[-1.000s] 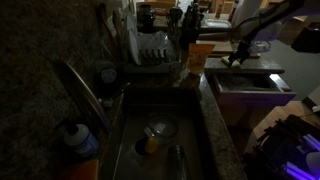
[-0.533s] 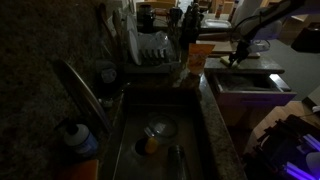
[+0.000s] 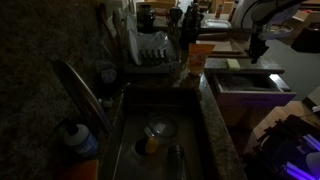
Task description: Put the yellow sponge in the drawer
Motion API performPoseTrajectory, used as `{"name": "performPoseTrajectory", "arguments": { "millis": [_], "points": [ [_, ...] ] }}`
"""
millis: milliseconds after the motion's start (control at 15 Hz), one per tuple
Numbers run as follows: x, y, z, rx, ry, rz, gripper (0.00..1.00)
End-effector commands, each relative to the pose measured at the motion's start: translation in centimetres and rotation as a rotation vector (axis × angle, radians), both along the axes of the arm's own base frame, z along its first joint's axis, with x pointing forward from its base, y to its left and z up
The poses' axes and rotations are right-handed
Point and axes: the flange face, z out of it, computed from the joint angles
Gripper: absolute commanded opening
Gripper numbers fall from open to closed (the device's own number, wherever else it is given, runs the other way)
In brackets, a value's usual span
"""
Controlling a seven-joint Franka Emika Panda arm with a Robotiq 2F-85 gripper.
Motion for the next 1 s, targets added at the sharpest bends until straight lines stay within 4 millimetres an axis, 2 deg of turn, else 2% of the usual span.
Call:
{"name": "performPoseTrajectory", "arguments": {
  "millis": [0, 67, 133, 200, 267, 333, 467, 600, 800, 933],
  "points": [
    [-3.3, 0.3, 4.0, 0.005, 0.167, -0.126, 0.0],
    [-4.0, 0.2, 4.7, 0.017, 0.215, -0.165, 0.0],
    [-4.5, 0.1, 5.2, 0.024, 0.236, -0.206, 0.26],
    [-3.6, 0.6, 4.6, 0.025, 0.186, -0.148, 0.02],
    [-4.1, 0.5, 5.2, 0.027, 0.205, -0.173, 0.08],
    [-4.3, 0.4, 5.4, 0.026, 0.212, -0.184, 0.4],
    [-3.5, -0.3, 3.8, 0.045, 0.183, -0.206, 0.53],
    [-3.0, -0.1, 2.6, 0.075, 0.137, -0.199, 0.67],
    [-1.4, 0.3, 1.2, 0.081, 0.0, -0.112, 0.89],
    [0.2, 0.9, 0.1, 0.056, -0.095, -0.029, 0.99]
  ]
}}
